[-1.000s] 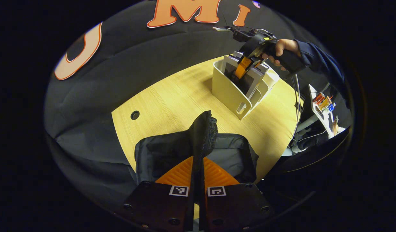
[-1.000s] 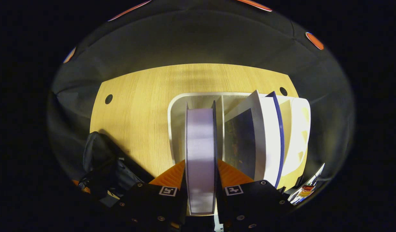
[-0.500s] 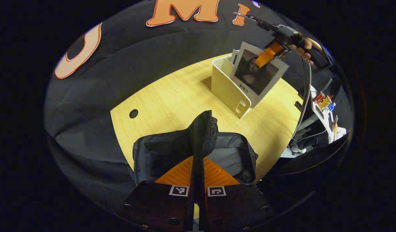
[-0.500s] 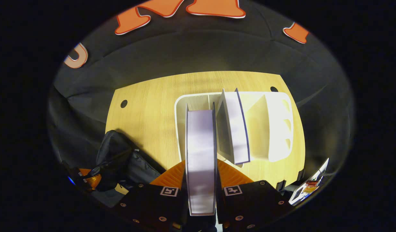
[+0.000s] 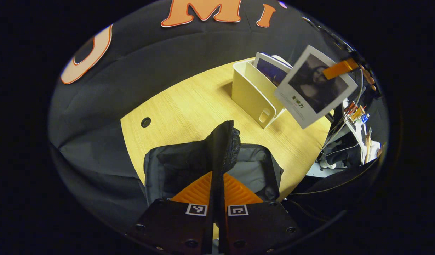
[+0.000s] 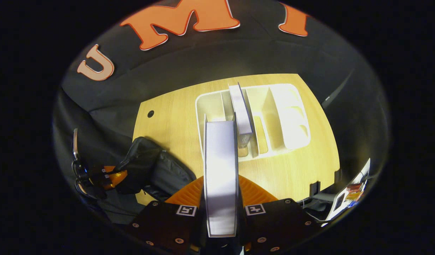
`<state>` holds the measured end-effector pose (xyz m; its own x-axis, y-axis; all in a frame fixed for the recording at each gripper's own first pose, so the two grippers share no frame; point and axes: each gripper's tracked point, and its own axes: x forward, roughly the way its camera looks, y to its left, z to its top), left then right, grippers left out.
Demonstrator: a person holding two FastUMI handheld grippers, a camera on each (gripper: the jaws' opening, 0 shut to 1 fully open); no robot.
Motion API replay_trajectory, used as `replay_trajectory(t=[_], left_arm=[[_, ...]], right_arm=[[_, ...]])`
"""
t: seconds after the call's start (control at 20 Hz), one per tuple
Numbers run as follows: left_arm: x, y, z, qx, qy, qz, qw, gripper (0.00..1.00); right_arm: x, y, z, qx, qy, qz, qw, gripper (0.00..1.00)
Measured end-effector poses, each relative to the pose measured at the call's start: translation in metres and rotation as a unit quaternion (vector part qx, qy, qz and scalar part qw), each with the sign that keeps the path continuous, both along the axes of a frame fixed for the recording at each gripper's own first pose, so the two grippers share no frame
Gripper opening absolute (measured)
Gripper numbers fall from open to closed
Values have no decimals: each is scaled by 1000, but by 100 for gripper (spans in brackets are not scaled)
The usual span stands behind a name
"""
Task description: Open the schoolbag, grab two books from the bookshelf and put them into the schoolbag.
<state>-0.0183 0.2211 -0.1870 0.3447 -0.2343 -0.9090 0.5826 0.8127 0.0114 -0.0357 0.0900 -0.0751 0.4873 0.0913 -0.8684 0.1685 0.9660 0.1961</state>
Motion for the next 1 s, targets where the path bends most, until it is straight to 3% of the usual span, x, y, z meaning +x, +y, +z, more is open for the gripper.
replay_trajectory(t=[0.3, 0.55, 0.75, 1.0], left_arm=[[1, 0, 5, -1, -8, -2, 1000, 7], [1, -2, 7, -6, -7, 2, 1000, 6], [0, -5, 9, -8, -12, 11, 1000, 6], [-6, -18, 8, -20, -21, 29, 999, 6]], right_arm=[[-51, 7, -14, 84, -12, -35, 996, 34], [-71, 64, -49, 196, -15, -30, 980, 34], [-64, 119, -82, 272, -15, -29, 962, 34], [-37, 172, -117, 314, -14, -25, 949, 34]])
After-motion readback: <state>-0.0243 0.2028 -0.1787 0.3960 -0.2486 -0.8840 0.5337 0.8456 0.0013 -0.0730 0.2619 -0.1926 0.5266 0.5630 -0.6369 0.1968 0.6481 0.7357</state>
